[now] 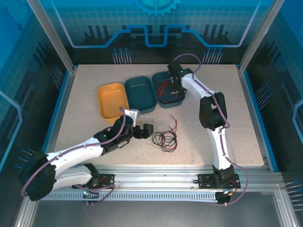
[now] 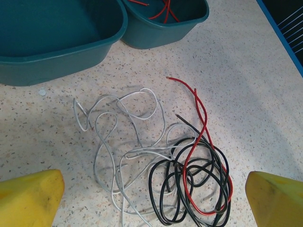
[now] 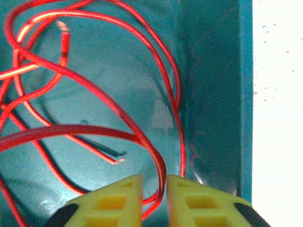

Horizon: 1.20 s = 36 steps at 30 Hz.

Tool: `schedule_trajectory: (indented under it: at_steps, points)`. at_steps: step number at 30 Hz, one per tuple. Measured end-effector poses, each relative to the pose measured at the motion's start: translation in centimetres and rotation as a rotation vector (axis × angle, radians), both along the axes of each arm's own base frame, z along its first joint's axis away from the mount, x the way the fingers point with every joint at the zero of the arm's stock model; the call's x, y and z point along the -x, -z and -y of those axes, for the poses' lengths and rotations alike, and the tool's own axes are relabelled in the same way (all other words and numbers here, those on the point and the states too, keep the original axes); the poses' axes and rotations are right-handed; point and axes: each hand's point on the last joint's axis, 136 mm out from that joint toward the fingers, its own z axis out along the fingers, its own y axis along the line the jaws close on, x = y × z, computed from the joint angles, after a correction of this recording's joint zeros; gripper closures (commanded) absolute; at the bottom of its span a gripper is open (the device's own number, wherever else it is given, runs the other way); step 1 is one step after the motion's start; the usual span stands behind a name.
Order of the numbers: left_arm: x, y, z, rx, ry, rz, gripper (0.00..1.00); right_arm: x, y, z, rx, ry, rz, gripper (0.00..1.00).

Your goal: Untangle the cables

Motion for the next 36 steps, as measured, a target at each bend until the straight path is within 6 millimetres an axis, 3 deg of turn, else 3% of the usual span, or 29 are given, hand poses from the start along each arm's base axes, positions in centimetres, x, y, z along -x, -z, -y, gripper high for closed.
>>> schedule_trajectory:
  at_steps: [9,12,17,21,25,29,36]
  points:
    - [0.1,-1.1,-0.2,0.032,-0.018,0.015,0.01,1.3,-7.9,-1.3,-0.033,-0.017,0.135,0.56]
    - [0.2,-1.3,-0.4,0.038,-0.022,0.012,0.01,2.7,-10.3,-1.3,-0.037,-0.010,0.172,0.37]
    - [0.4,-0.8,-0.7,0.032,-0.040,-0.017,0.01,7.2,-12.7,-0.6,-0.041,0.003,0.207,0.00]
    - [0.4,-0.3,-0.9,0.021,-0.057,-0.044,0.01,11.8,-13.6,0.1,-0.065,0.032,0.221,0.00]
    - [0.1,0.1,-0.6,0.013,-0.065,-0.066,0.01,15.5,-13.5,1.8,-0.104,0.099,0.223,0.00]
    - [-0.2,1.1,-0.3,-0.011,-0.065,-0.092,0.01,19.1,-11.5,3.2,-0.136,0.162,0.189,0.00]
    - [-0.4,3.7,0.3,-0.044,-0.071,-0.173,0.01,23.4,-5.9,1.6,-0.188,0.183,0.053,0.12]
